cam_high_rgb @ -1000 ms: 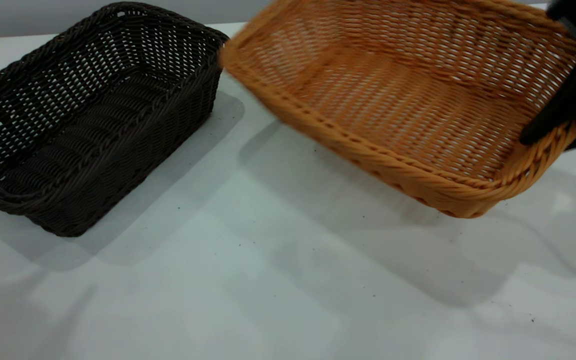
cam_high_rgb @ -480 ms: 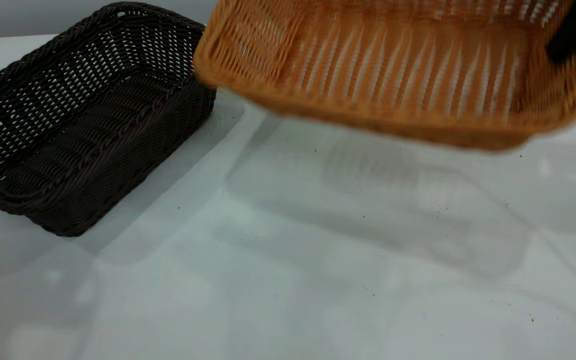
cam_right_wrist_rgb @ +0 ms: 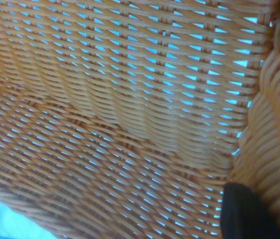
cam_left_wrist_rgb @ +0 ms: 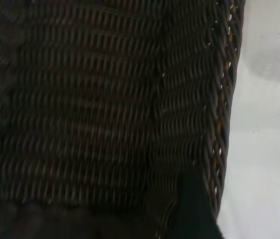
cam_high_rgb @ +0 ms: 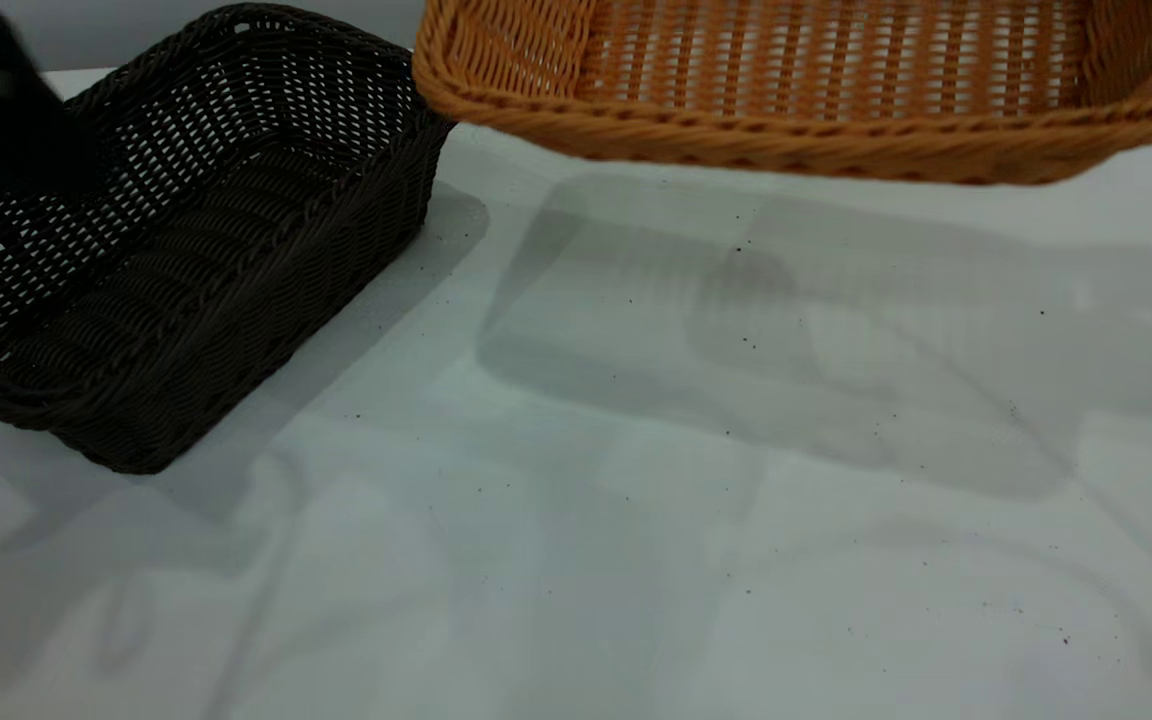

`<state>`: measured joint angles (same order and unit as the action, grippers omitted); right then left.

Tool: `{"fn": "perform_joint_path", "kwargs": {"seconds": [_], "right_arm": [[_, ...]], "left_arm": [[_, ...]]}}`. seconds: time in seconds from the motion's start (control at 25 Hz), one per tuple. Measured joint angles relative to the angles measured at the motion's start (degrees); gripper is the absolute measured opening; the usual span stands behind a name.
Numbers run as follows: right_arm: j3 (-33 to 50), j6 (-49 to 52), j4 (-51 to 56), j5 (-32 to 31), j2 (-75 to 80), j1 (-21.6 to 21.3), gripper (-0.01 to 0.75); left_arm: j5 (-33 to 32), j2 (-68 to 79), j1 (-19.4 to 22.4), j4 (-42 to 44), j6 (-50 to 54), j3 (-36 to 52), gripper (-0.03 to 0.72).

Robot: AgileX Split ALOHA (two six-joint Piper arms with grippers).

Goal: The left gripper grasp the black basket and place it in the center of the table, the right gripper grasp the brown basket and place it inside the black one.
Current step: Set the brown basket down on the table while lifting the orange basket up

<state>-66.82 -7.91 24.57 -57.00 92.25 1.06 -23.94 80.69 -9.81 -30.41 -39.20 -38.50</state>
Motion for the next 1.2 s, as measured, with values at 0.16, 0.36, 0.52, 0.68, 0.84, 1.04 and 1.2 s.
{"fn": "perform_joint_path", "kwargs": {"seconds": [0.16,0.36,0.52,0.68,0.84,1.04,1.2], "right_arm": [[-0.5,0.0,0.1,0.2,0.0,0.0,0.106],[-0.5,0.0,0.1,0.3,0.0,0.0,0.106],[-0.5,-0.3,0.4,0.3,0.0,0.0,0.106],[-0.5,-0.3,0.4,0.3,0.0,0.0,0.106],[-0.5,-0.3,0.4,0.3,0.0,0.0,0.106],[-0.8,-0.8,0.3,0.2,0.0,0.0,0.106],[-4.5,-0.9,-1.5,-1.7,0.0,0.0,0.106]], "left_arm": [[6.6,5.8,-4.7,0.5,0.2,0.0,0.437],[13.8,12.0,-8.6,0.5,0.3,-0.1,0.437],[18.3,15.1,-9.8,0.5,0.4,-0.1,0.437],[19.9,16.8,-9.8,0.5,0.4,-0.2,0.437],[22.3,19.0,-9.8,0.5,0.4,-0.2,0.437],[19.8,19.9,-9.8,1.0,-2.4,-0.2,0.344],[17.4,19.9,-9.8,1.1,-5.4,-0.2,0.134]]}}
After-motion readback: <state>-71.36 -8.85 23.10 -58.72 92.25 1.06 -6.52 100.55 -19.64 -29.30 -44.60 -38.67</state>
